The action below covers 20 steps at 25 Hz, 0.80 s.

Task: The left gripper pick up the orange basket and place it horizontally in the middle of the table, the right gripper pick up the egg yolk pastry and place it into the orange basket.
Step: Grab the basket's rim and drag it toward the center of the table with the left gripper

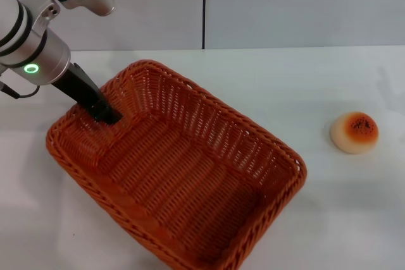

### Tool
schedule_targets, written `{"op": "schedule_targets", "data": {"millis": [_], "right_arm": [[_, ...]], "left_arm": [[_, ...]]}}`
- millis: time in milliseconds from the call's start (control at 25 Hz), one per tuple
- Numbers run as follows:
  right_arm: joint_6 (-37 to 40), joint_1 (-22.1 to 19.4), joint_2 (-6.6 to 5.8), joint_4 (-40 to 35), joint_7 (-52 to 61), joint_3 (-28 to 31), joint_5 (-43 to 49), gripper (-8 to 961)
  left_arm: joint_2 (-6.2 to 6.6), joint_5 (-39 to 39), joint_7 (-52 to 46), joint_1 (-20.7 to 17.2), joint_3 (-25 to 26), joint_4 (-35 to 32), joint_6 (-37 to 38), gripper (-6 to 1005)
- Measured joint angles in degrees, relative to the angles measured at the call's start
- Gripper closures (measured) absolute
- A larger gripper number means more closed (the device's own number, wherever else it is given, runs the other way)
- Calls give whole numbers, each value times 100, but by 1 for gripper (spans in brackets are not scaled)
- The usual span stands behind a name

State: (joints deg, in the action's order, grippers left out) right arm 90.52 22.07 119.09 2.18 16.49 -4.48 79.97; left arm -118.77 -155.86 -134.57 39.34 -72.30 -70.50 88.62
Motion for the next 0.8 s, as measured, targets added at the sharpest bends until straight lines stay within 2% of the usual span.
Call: {"op": "schedule_targets", "data": {"millis": [240, 440, 600, 640, 680, 800], "right_arm": [[0, 45, -6, -30, -24, 8, 0, 381], [0, 52, -9, -102, -27, 8, 0, 384], [1, 54, -9, -119, -29, 9, 1, 386], [8, 59, -9, -122, -30, 9, 1, 387], [8, 59, -9, -122, -30, 9, 1, 387], [19, 64, -9, -140, -32, 9, 1, 389]], "left_arm": [[1, -26, -93, 140, -13, 68, 90, 641], [3, -28, -320, 214, -11, 135, 31, 790], [4, -23, -800, 236, 46, 173, -82, 806], [13, -39, -1167, 290, 207, 187, -120, 810], [13, -39, -1167, 290, 207, 187, -120, 814], [26, -8, -1562, 415, 633, 251, -33, 819]]}}
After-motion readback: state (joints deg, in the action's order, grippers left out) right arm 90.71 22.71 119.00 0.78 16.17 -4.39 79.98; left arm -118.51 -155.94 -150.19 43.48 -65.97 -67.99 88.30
